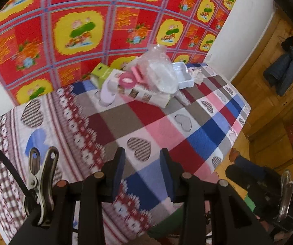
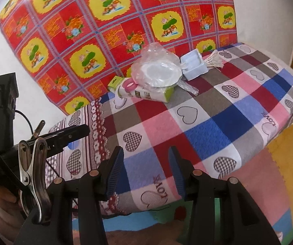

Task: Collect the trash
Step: 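Move both grippers away from the bucket back toward the bed, then lower both grippers onto the plastic-wrapped white plate on the bed, then close the right gripper on the plastic bag while the left gripper grips it too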

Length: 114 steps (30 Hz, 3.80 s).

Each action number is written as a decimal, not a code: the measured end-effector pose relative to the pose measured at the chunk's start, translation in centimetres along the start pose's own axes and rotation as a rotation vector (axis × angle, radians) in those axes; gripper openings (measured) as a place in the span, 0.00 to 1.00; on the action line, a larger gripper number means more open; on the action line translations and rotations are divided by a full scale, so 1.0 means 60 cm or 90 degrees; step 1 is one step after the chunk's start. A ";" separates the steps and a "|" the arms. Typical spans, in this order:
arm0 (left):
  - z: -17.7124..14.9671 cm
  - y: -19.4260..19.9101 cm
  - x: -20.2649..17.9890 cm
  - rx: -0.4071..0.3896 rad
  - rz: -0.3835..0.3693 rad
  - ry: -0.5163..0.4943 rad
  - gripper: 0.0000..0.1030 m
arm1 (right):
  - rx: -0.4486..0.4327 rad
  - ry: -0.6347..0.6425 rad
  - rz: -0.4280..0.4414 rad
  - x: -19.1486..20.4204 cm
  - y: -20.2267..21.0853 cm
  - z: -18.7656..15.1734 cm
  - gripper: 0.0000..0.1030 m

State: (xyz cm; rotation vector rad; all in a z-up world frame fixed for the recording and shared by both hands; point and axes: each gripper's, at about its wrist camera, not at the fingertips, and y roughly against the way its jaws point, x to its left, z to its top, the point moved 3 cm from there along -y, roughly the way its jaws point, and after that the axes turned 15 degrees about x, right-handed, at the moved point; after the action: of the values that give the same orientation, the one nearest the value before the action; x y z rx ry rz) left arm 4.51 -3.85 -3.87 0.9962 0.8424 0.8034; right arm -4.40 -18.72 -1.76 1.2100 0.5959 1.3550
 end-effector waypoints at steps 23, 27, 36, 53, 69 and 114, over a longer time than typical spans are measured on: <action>0.125 -0.058 -0.053 -0.003 -0.007 0.005 0.35 | 0.028 -0.006 0.027 -0.087 -0.035 0.157 0.45; 0.150 -0.066 -0.052 -0.005 -0.004 0.031 0.35 | 0.037 0.012 0.027 -0.100 -0.051 0.191 0.45; 0.209 -0.094 -0.052 -0.003 0.047 0.077 0.35 | 0.086 0.038 0.063 -0.143 -0.112 0.263 0.45; 0.305 -0.198 -0.039 0.019 0.095 0.184 0.35 | 0.164 0.086 0.125 -0.182 -0.237 0.360 0.45; 0.314 -0.225 -0.038 0.014 0.084 0.215 0.39 | 0.183 0.127 0.171 -0.163 -0.283 0.382 0.45; 0.081 -0.178 -0.026 0.083 0.018 0.232 0.44 | 0.259 0.217 0.097 -0.112 -0.256 0.198 0.44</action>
State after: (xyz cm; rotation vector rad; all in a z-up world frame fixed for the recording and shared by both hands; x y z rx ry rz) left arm 9.98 -10.55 -11.97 0.9926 1.2074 0.9800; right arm 11.07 -25.39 -13.52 1.3767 1.0786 1.6359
